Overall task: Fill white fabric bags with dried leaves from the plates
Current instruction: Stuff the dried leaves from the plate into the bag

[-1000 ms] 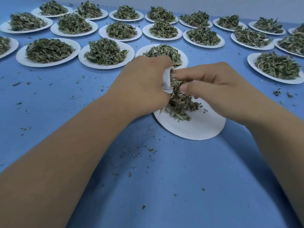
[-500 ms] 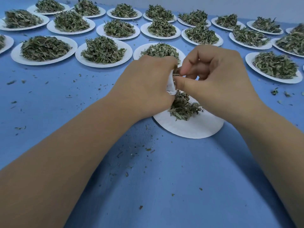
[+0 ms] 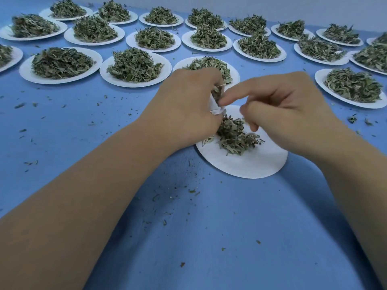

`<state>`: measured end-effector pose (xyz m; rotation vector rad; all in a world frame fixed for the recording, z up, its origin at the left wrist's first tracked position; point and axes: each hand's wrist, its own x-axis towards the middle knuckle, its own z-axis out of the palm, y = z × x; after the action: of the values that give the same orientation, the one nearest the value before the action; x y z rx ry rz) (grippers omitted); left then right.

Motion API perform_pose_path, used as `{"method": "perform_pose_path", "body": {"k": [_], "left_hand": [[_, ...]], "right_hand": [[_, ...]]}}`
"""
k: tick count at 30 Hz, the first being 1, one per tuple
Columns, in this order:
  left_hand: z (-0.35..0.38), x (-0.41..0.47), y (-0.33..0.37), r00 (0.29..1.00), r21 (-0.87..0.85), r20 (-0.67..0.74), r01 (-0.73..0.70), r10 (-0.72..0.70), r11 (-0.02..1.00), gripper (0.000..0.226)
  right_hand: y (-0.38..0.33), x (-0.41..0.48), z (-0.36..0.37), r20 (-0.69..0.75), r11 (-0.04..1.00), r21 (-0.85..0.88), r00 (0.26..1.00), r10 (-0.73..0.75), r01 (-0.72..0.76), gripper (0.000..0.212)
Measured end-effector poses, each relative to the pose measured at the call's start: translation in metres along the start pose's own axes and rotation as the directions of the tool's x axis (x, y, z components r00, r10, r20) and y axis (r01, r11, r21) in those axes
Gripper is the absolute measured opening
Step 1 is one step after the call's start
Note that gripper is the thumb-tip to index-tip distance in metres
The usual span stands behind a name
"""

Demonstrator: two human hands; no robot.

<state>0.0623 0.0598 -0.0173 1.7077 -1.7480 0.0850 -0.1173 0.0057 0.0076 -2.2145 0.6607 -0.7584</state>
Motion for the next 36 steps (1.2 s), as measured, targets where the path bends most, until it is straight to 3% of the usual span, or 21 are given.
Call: {"method": "perform_pose_path", "body": {"k": [2,4,10,12,15,20,24,29,33,36], "left_hand": [[0.001,-0.001,0.002,1.0,-0.012,0.021,0.001,-0.001,1.0,0.022],[0.001,0.0,0.003,0.999,-0.015,0.044,-0.012,0.012,1.0,0.024],[-0.002,-0.002,0.003,0.998,-0.041,0.028,-0.05,0.052,0.998,0.04],[-0.002,-0.002,0.004,0.998,-0.082,0.041,-0.053,0.057,0.995,0.045],[-0.003,-0.002,0.002,0.995,-0.114,0.072,-0.054,0.062,0.992,0.051],[-0.004,-0.002,0.002,0.996,-0.106,0.06,-0.054,0.061,0.993,0.054],[-0.005,-0.002,0.007,0.994,-0.128,0.075,-0.067,0.077,0.99,0.056],[-0.011,-0.003,0.009,0.992,-0.162,0.098,-0.068,0.084,0.984,0.071],[-0.02,0.001,-0.003,0.993,-0.171,0.119,0.037,-0.016,0.985,0.088],[-0.025,0.003,-0.012,0.984,-0.152,0.157,0.108,-0.084,0.983,0.087]], "right_hand": [[-0.003,-0.001,0.004,0.169,1.0,-0.025,0.986,0.007,-0.003,0.04],[-0.003,-0.001,0.008,0.244,0.999,-0.052,0.97,0.015,-0.002,0.041],[-0.003,-0.003,0.006,-0.024,0.992,-0.074,0.995,-0.1,0.098,0.033],[-0.003,-0.002,0.006,0.005,0.998,-0.037,0.999,-0.054,0.054,0.035],[-0.005,-0.004,0.011,0.177,0.996,-0.084,0.984,-0.02,0.036,0.036],[0.0,-0.002,0.005,-0.037,0.998,-0.012,0.998,-0.056,0.056,0.04],[-0.001,-0.003,0.013,0.113,0.984,-0.123,0.987,-0.118,0.132,0.032],[0.006,0.001,0.008,0.014,0.968,-0.162,0.982,-0.19,0.189,0.023],[0.009,0.002,0.009,-0.106,0.977,-0.111,0.976,-0.192,0.181,0.02],[0.011,0.005,0.008,-0.148,0.982,-0.086,0.972,-0.182,0.17,0.014]]}}
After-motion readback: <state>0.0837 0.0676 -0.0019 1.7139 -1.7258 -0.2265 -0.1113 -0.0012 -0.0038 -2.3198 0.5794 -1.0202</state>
